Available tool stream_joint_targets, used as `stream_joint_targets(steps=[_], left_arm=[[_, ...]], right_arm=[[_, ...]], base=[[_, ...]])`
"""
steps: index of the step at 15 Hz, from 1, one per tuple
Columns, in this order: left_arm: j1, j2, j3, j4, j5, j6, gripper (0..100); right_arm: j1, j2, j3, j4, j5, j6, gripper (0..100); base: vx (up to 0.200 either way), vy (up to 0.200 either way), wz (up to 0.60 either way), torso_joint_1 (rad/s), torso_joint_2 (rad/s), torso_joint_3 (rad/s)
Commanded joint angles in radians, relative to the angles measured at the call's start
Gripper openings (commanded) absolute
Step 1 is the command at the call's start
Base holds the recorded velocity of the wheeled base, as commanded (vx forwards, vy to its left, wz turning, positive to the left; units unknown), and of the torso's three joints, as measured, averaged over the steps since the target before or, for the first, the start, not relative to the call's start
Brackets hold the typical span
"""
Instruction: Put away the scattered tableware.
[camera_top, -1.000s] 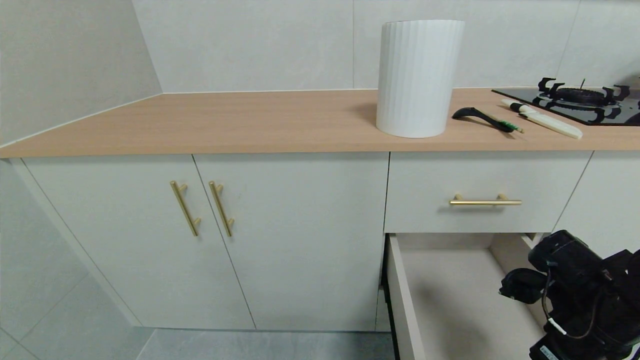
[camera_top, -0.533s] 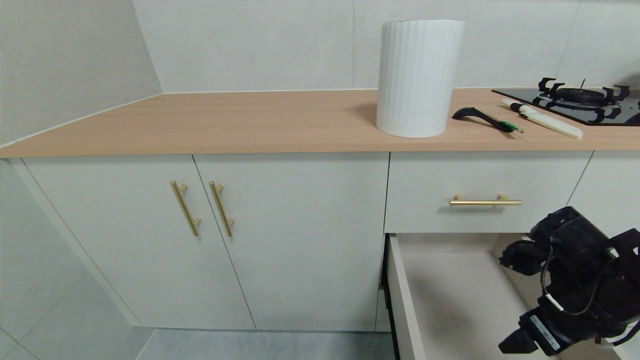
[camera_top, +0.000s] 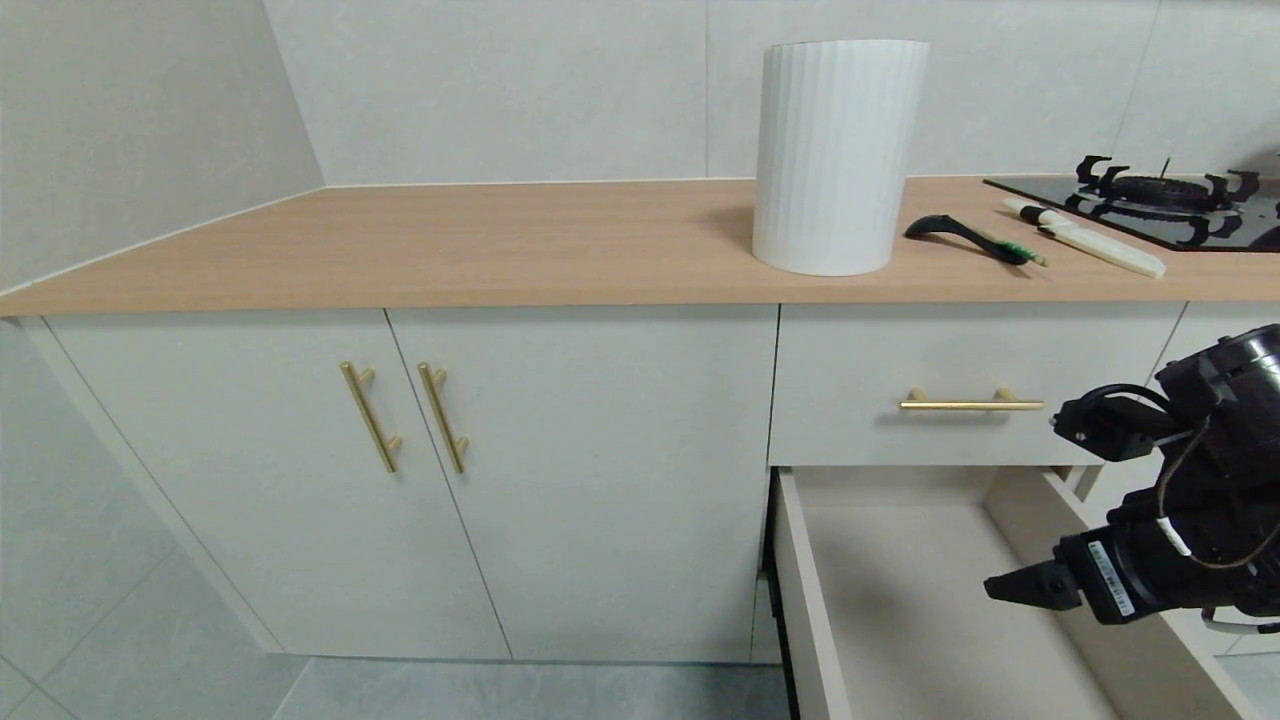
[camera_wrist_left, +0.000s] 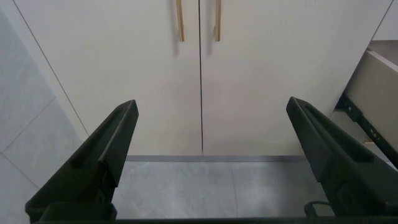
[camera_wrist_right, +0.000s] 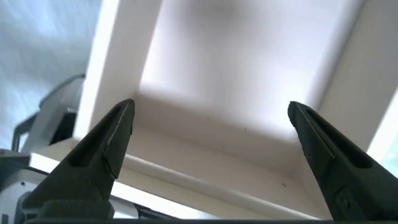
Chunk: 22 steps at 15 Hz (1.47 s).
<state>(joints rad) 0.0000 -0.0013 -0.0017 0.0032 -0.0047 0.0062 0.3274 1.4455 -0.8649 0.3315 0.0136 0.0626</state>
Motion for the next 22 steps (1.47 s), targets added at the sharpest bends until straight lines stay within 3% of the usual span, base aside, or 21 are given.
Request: stream_joint_targets(steps=[1,6,18,20,22], left_arm=[[0.0,0.001,0.0,0.0,0.0,0.0,100],[0.0,0.001,0.0,0.0,0.0,0.0,100],[0.0,0.001,0.0,0.0,0.0,0.0,100],[0.0,0.001,0.0,0.0,0.0,0.0,100],[0.0,0.001,0.0,0.0,0.0,0.0,100]], right_arm=[[0.001,-0.043,0.007,-0.015,-0.001,-0.001,100],[0.001,-0.05,0.014,-0.025,-0.004,-0.001,100],[0.001,-0.051,0.009,-0.026,-0.004,-0.003,100],[-0.002,-0.05,0.003,-0.066,-0.006,-0.003,100],[-0.021,-0.037,-0.031,-0.192,-0.009,-0.006,100]], base=[[0.0,0.0,0.0,0.0,0.0,0.0],[0.0,0.0,0.0,0.059,-0.19,-0.204],[0.0,0.0,0.0,0.153,-0.46,-0.288],[0.0,0.0,0.0,0.044,-0.11,-0.071],[0.0,0.0,0.0,0.0,0.0,0.0]])
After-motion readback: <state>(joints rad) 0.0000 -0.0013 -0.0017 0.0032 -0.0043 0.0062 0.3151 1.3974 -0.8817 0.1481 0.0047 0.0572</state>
